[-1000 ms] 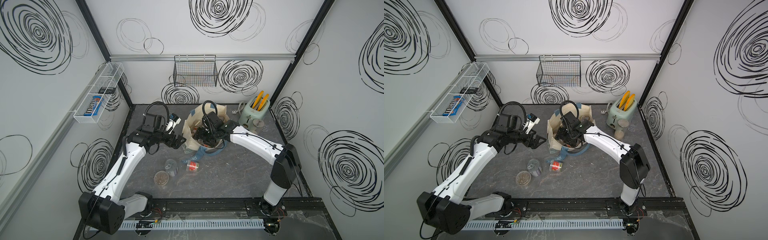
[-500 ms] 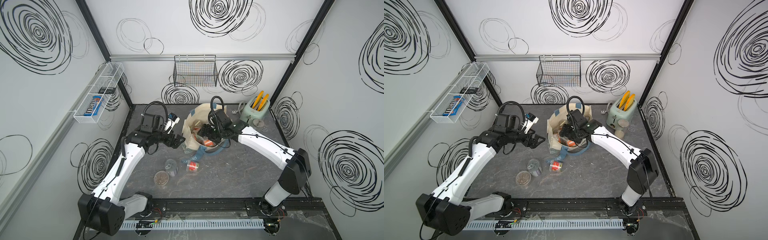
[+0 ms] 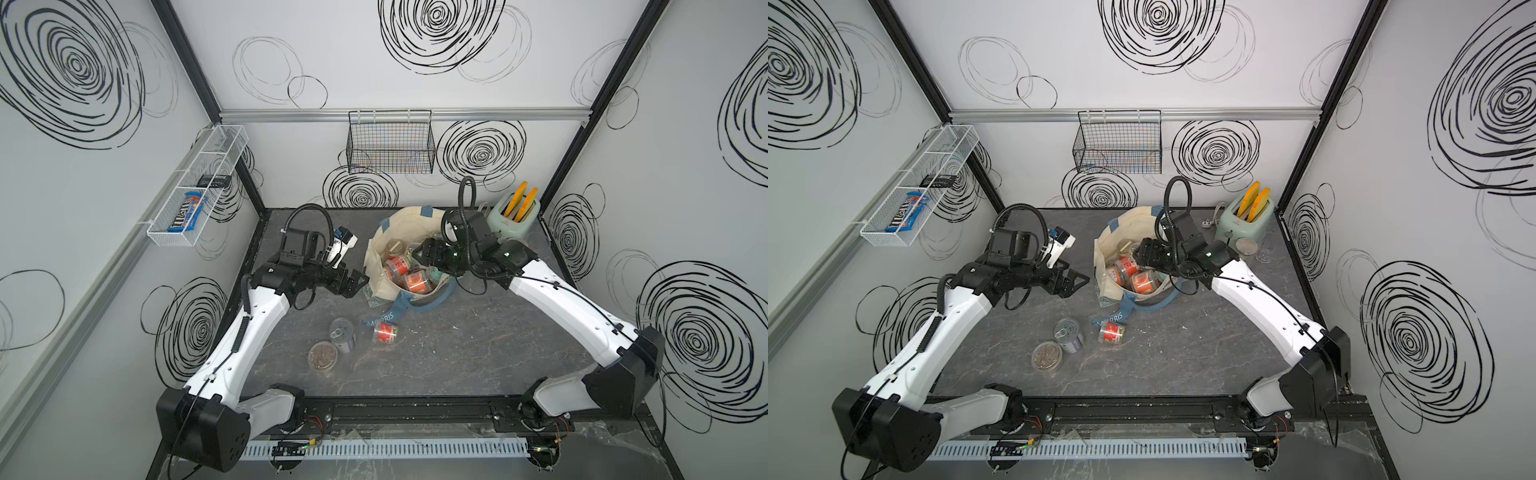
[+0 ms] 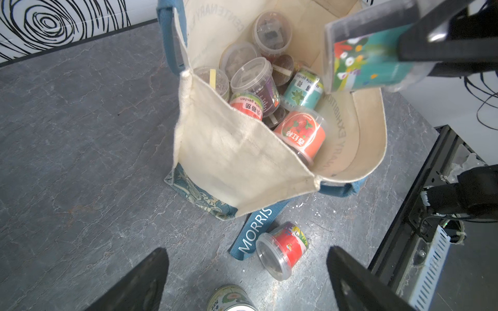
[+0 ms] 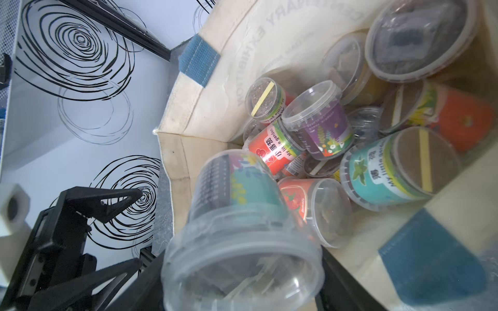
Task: Take out the seed jars from the canvas bag
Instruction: Pick up the seed jar from the canvas bag, then place the seed jar at the center of the board.
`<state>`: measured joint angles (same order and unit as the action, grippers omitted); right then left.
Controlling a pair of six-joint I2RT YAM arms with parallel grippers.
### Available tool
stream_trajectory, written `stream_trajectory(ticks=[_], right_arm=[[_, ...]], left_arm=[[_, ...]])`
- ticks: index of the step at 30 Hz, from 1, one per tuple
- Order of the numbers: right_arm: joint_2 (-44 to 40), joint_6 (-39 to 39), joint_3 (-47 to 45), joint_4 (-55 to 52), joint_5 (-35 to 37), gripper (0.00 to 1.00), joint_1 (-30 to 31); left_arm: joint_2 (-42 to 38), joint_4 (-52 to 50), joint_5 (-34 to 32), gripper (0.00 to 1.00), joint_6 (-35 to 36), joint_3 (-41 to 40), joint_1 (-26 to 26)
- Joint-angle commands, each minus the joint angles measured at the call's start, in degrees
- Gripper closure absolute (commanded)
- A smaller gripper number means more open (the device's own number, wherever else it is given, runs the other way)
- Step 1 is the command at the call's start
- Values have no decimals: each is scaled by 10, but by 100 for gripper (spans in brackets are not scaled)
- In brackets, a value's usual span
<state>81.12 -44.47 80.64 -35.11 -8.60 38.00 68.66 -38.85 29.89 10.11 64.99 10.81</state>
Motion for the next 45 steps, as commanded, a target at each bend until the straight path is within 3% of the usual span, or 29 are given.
stream_trajectory(ticks=[1,17,26,33,39,45], right_arm=[[-47,39,-10,-50,3,23,-3],[-206,43,-102,-215,-20,23,-4],[-257,0,-238,-192,-48,22,-3],[-219,-1,-293,-164,31,21,-28],[-195,23,-337,-109,33,22,-88],[-152,56,-342,-147,51,21,-130]], left_arm=[[-12,18,12,4,6,-2,-5],[4,9,9,4,15,11,-5],[11,5,5,4,16,14,-7],[9,5,4,4,18,10,-8],[-1,2,-5,4,23,12,-16],[-20,10,2,4,21,-10,-28]])
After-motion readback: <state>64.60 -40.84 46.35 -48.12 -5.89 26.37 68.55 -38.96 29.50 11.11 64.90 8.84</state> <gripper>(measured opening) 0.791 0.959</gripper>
